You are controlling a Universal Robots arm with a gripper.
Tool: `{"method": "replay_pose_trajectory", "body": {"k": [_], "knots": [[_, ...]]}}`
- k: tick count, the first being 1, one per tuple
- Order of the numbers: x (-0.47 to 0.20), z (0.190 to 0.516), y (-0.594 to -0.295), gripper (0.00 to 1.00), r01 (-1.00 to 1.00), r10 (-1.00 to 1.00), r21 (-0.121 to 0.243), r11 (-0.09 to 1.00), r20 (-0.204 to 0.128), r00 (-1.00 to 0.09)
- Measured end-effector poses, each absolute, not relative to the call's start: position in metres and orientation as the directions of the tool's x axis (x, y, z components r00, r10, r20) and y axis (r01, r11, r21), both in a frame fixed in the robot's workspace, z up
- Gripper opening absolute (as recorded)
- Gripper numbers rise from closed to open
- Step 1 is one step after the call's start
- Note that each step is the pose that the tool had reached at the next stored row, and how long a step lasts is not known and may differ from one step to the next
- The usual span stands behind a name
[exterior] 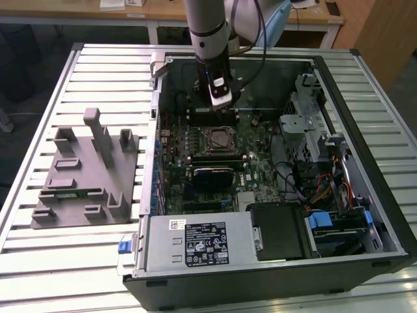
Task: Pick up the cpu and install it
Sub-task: 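Install the first cpu locking lever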
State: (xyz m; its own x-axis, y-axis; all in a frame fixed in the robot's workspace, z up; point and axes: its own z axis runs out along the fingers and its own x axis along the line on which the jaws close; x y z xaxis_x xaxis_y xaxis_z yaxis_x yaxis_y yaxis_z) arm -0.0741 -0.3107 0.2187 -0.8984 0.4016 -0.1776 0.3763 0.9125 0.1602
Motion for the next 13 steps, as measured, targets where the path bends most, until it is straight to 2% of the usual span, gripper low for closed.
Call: {"method": "replay_pose_trajectory", "body": {"k": [13], "knots": [[-0.07,0.219,-0.336,0.11,0.391,0.402,0.122,0.912,-0.087,-0.912]]}}
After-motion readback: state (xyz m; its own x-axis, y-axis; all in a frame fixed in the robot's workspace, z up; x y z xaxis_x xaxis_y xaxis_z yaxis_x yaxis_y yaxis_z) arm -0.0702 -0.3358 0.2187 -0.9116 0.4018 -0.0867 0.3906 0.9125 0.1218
